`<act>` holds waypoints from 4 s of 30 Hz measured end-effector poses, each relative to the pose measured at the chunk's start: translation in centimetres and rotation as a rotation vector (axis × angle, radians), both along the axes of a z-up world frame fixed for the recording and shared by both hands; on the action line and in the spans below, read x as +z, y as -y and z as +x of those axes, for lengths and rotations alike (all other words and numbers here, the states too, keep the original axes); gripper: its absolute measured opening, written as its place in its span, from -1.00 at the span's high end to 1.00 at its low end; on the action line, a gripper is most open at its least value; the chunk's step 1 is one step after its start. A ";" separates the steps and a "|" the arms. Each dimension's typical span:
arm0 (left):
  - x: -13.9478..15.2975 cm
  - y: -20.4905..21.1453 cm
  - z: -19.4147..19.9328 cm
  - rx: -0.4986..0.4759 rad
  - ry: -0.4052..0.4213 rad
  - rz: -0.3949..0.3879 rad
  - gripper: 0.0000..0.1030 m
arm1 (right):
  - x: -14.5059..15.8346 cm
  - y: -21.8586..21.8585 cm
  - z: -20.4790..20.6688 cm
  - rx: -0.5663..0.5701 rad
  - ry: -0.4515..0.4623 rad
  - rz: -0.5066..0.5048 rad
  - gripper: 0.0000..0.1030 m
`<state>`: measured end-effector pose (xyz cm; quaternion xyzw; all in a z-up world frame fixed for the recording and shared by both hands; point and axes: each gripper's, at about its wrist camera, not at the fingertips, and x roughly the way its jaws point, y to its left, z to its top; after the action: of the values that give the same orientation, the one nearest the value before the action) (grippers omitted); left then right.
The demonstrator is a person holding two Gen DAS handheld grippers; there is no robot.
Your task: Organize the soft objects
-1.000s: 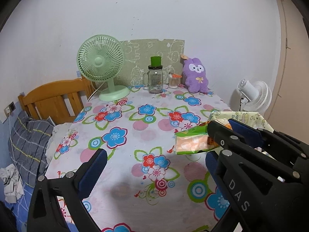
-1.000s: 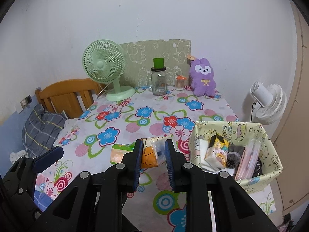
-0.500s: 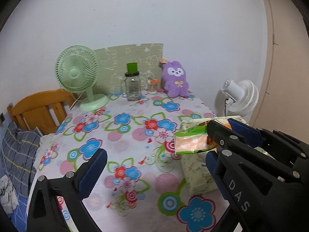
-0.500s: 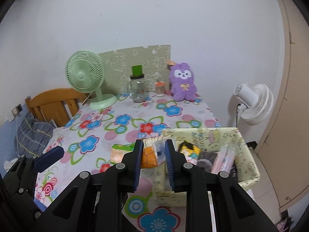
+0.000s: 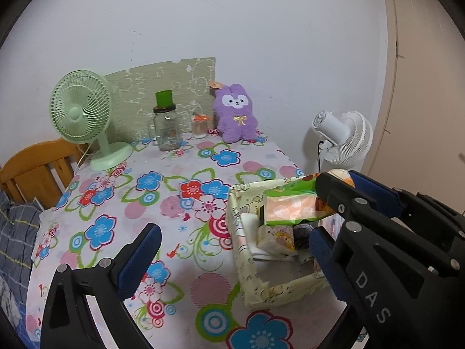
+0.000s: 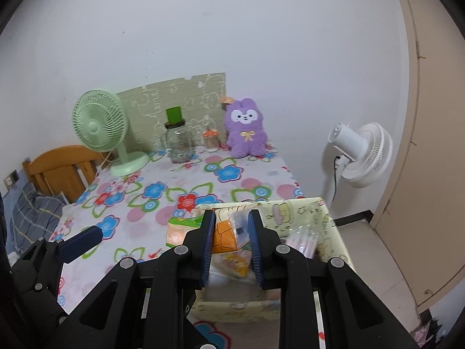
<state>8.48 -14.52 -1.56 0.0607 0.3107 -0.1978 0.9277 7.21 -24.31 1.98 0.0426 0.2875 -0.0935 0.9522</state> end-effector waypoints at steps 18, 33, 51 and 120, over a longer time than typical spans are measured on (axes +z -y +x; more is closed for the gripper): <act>-3.9 4.7 4.2 -0.035 -0.062 0.071 -0.99 | -3.9 4.4 3.2 -0.047 -0.055 0.029 0.49; -5.7 5.7 6.1 -0.049 -0.140 0.115 -0.99 | -6.2 5.9 5.3 -0.055 -0.120 0.101 -0.12; -2.9 3.1 2.8 -0.025 -0.076 0.086 -0.99 | -3.5 3.6 1.9 -0.080 -0.074 0.045 -0.75; 4.0 -17.5 -7.6 0.308 0.136 -0.059 -0.99 | 4.1 -9.6 -8.7 0.056 0.160 -0.036 -0.91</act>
<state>0.91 3.01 2.41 -0.0017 0.2468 -0.0580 0.9673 -1.49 -14.67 6.04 0.0250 0.2099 -0.0684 0.9750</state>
